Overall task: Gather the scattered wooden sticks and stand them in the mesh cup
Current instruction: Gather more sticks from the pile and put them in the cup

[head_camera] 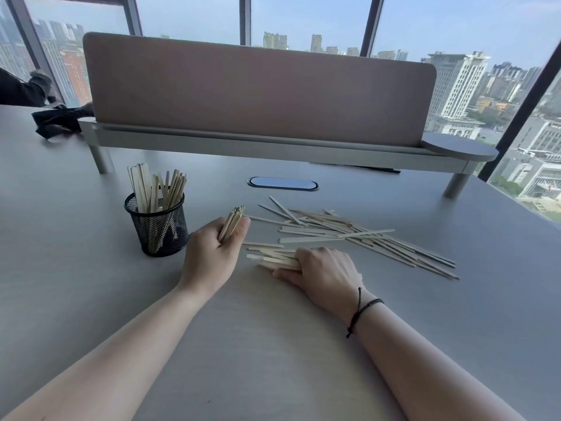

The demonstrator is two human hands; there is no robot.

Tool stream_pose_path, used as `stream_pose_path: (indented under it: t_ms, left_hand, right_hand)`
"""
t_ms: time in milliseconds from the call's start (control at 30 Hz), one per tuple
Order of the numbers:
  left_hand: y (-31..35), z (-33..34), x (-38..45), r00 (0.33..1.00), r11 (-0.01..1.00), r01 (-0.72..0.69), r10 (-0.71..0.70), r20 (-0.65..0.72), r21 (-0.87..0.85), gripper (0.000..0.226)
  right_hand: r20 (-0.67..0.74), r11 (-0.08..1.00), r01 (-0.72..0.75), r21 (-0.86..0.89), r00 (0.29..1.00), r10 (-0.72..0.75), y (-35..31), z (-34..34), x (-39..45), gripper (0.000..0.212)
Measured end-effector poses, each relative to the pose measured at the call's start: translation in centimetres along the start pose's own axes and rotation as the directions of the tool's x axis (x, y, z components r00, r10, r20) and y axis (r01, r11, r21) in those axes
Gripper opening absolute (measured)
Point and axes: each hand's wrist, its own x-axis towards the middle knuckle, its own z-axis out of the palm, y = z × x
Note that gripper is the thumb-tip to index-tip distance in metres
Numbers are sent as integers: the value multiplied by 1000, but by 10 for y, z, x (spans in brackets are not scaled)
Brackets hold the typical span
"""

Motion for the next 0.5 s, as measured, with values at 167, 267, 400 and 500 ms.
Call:
stream_pose_path:
  t_ms: [167,267,400,500]
  left_hand:
    - [7,-2,-1,1000,999,-18,17,-23,-32,56]
    - [8,-2,-1,999,999,-23,22,-25,-33,56]
    - [9,-1,-1,999,999,-25,24,-24,-34,56]
    - [9,-1,-2,1000,999,-10,8,-27,-47,57]
  right_hand:
    - [8,1000,21,5,1000,-21,-1,-2,-3,59]
    - [-12,999,41,8,999,-41,-2,-6,-6,50]
    - [-113,996,60,73,992,-51,0,-7,-9,39]
    - [-233,989,65,134,972,-32,2,-2,-8,30]
